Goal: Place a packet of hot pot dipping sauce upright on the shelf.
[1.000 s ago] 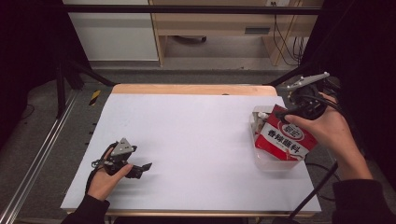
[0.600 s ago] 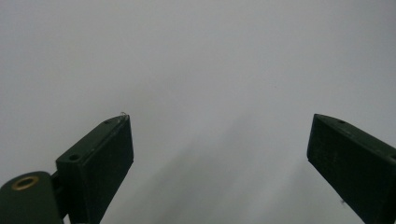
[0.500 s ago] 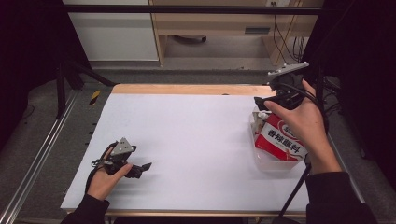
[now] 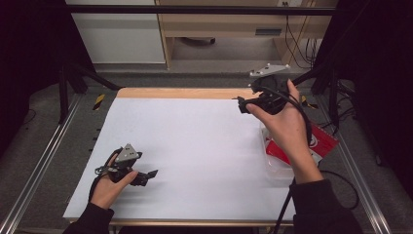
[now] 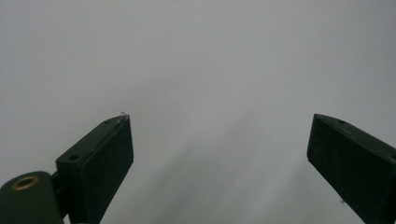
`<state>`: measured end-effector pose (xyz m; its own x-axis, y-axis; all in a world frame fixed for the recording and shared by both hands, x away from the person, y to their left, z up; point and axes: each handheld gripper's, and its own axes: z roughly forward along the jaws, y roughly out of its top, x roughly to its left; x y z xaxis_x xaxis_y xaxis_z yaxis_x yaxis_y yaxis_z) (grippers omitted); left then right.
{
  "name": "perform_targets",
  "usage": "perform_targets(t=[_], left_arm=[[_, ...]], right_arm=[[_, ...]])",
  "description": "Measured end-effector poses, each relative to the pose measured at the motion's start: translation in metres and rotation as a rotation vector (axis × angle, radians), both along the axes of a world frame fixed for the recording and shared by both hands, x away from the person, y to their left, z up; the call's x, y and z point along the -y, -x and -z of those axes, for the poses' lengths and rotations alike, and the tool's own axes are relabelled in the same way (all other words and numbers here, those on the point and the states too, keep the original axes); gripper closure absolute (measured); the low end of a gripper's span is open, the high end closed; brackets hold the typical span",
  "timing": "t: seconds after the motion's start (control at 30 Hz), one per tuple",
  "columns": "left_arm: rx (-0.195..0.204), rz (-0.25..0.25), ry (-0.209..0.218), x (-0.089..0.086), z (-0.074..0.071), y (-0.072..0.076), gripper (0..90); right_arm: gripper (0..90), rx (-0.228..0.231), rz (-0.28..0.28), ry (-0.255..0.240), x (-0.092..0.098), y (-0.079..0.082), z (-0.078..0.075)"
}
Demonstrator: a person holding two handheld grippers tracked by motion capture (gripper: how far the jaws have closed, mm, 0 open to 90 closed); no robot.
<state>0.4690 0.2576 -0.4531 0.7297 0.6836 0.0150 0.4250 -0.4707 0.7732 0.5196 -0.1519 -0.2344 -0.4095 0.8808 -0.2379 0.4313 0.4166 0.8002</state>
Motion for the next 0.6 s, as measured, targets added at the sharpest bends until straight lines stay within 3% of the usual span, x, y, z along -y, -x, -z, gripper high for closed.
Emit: perform_targets(t=[0.27,0.6], left_arm=[[0.0,-0.003,0.002,-0.001,0.0,0.0,6.7],[0.001,-0.005,-0.001,-0.002,0.0,0.0,6.5]], right_arm=[[11.7,0.003,-0.048,-0.021,-0.034,0.002,0.025],[11.7,-0.023,-0.065,-0.064,-0.05,0.002,0.064]])
